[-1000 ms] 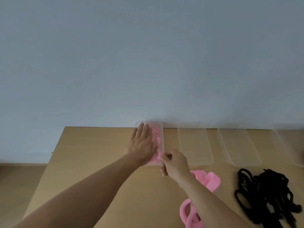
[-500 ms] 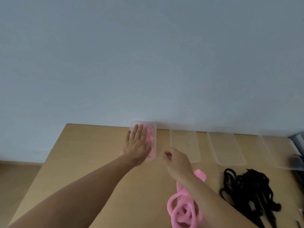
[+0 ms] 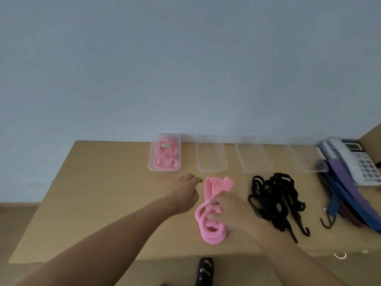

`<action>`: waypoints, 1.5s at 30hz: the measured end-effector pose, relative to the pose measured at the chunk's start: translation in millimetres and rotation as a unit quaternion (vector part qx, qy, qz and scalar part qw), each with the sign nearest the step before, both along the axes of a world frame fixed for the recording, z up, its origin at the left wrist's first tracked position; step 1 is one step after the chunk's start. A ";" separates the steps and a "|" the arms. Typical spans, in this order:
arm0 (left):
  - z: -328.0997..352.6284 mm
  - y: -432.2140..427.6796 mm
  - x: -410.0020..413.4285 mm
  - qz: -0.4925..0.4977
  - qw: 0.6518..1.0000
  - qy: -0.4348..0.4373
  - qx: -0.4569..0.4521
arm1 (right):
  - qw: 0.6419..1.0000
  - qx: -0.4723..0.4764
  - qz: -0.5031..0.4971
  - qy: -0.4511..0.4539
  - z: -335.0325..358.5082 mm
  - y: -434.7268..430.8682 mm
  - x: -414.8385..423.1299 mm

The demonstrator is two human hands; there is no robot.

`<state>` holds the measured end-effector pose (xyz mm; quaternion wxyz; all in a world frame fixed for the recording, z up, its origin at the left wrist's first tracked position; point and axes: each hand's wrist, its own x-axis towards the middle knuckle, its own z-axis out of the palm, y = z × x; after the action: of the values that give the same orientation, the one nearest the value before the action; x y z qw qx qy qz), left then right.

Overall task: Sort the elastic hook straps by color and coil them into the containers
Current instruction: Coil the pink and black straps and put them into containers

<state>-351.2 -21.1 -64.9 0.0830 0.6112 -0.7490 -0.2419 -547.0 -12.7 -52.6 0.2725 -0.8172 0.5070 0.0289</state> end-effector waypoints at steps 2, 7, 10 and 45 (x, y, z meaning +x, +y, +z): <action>4.1 5.8 -1.1 -0.024 0.999 -0.013 0.030 | 0.999 0.038 0.035 -0.001 -4.0 7.1 -4.9; 11.5 14.4 -9.0 -0.029 0.995 -0.041 0.084 | 0.995 0.001 0.097 0.011 -20.2 18.5 -16.5; 14.4 18.9 -18.2 -0.010 0.994 -0.038 0.101 | 0.988 -0.019 0.155 0.006 -25.2 16.1 -25.0; 169.9 -6.7 -91.2 0.215 0.904 0.354 -0.107 | 0.901 -0.017 -0.113 -0.419 152.6 -77.0 -57.1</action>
<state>-442.5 -27.8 104.9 0.4574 0.6195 -0.5419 -0.3368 -604.1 -89.7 99.9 0.4472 -0.6956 0.4350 -0.3562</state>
